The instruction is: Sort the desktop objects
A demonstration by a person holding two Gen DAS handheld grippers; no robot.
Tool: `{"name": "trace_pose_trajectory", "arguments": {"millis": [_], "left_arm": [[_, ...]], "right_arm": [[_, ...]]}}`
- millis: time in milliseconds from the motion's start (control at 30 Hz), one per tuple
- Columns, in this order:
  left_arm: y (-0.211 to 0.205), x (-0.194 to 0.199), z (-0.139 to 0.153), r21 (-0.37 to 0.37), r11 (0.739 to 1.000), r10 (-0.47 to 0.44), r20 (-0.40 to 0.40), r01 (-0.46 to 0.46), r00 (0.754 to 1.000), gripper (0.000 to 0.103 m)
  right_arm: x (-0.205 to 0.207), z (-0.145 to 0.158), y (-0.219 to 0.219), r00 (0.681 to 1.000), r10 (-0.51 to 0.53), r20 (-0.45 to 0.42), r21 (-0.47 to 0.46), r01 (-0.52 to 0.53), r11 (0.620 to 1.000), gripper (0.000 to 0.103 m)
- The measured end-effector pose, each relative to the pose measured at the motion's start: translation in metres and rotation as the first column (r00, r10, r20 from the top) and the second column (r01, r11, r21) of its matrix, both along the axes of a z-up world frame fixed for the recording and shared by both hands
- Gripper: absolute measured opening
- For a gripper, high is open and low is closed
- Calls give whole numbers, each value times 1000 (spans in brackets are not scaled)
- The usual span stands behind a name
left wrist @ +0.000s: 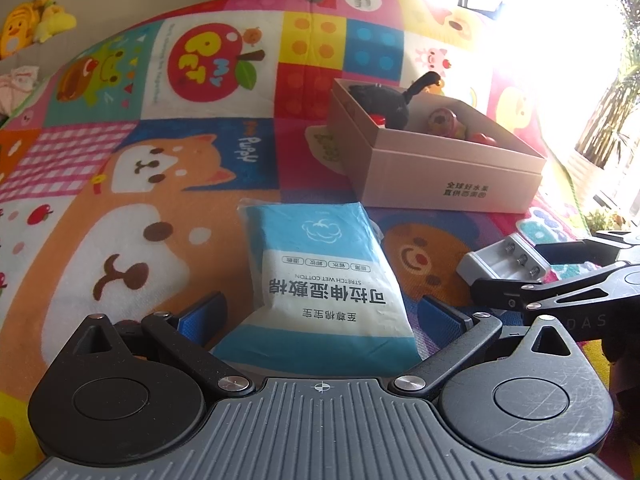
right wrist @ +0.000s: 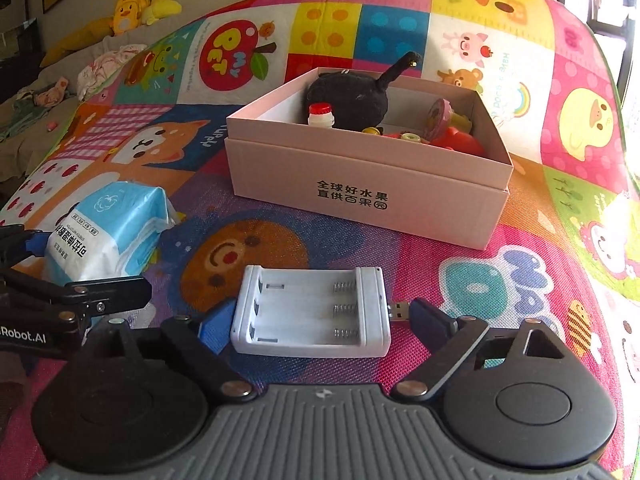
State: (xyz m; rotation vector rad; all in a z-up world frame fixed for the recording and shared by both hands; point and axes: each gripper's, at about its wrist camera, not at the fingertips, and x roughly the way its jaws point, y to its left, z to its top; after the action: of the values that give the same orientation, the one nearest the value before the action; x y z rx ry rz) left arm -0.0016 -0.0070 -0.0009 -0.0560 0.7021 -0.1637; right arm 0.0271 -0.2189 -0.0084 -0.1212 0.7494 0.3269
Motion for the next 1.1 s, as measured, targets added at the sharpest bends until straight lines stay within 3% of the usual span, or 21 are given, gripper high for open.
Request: {"name": "trace_pose_trajectory", "arguments": {"millis": [267,467,633,833,967,1100], "left_arm": [[-4,0,0,22,1000,1,-3,-1,1000,103],[-8,-2,1,39,999,-9,-10,9,1000,103],[-19,-15,2,22,993,-118,-20,119,993,103],[-30,-25,2,-47,963,-267,-23,265,964,103],[-34,-29,3,-39,952,-304,-20,303,953,103],[-31,-27,4,-15,963,-270,-28,269,963,103]], "right_arm": [[-27,0,-31,997,-74,7,-12,74,997,91],[-29,-2,-37,994,-107,4,-1,107,994,98],[-29,-3,-36,995,-100,-1,2,100,995,102],[-29,-3,-36,994,-108,-6,1,108,994,103],[-29,-3,-36,994,-107,-6,1,107,994,103],[-29,-3,-36,994,-107,-6,2,107,994,103]]}}
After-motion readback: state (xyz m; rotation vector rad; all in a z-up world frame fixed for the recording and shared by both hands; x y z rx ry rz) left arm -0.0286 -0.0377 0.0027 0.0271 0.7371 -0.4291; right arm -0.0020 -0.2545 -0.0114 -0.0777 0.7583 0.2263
